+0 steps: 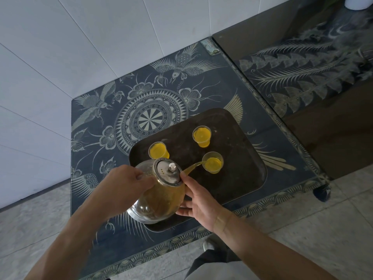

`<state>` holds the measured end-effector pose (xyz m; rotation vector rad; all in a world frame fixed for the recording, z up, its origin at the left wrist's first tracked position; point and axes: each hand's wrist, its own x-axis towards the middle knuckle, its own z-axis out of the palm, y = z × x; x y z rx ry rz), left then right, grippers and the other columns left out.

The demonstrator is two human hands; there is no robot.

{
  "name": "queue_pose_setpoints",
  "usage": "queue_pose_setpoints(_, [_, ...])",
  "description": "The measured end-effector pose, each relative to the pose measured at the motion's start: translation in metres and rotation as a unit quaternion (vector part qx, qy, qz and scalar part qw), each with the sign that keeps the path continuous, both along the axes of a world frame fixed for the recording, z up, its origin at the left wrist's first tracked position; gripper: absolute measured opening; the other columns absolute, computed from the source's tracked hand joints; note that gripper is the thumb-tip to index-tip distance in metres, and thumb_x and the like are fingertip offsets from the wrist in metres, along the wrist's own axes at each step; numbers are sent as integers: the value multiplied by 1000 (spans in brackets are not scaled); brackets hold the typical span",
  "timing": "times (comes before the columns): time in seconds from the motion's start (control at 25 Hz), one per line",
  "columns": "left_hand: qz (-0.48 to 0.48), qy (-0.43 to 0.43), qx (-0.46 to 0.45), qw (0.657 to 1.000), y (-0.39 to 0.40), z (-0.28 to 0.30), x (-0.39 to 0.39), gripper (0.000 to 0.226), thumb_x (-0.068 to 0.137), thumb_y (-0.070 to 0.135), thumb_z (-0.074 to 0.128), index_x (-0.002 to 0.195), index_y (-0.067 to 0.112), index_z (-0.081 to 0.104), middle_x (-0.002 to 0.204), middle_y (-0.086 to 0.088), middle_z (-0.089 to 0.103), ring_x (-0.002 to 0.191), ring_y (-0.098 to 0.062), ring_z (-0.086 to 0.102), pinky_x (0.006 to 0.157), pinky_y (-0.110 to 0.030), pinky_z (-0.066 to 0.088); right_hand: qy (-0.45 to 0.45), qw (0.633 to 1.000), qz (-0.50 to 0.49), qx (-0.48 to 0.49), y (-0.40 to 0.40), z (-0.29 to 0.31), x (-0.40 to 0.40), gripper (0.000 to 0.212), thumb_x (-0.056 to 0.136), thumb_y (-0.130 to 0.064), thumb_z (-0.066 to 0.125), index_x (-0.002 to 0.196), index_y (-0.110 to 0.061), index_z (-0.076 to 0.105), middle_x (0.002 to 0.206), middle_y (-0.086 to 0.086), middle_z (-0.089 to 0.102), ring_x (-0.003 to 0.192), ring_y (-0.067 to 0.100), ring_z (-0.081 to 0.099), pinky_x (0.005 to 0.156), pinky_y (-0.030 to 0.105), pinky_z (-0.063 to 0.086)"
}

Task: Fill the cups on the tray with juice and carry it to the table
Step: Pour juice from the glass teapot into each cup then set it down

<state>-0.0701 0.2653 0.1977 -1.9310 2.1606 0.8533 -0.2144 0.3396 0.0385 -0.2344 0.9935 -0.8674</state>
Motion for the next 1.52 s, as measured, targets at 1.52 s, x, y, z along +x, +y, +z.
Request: queue_pose_setpoints(1.52, [-29, 19, 32, 999, -19, -19, -15, 48, 88, 41, 61, 75, -4, 69, 52, -4, 52, 45, -12, 44, 50, -30, 38, 18, 999, -30, 19, -5, -6, -15, 83, 70, -77, 62, 140, -33, 58, 132, -5, 72, 122, 24, 64, 93, 41, 51])
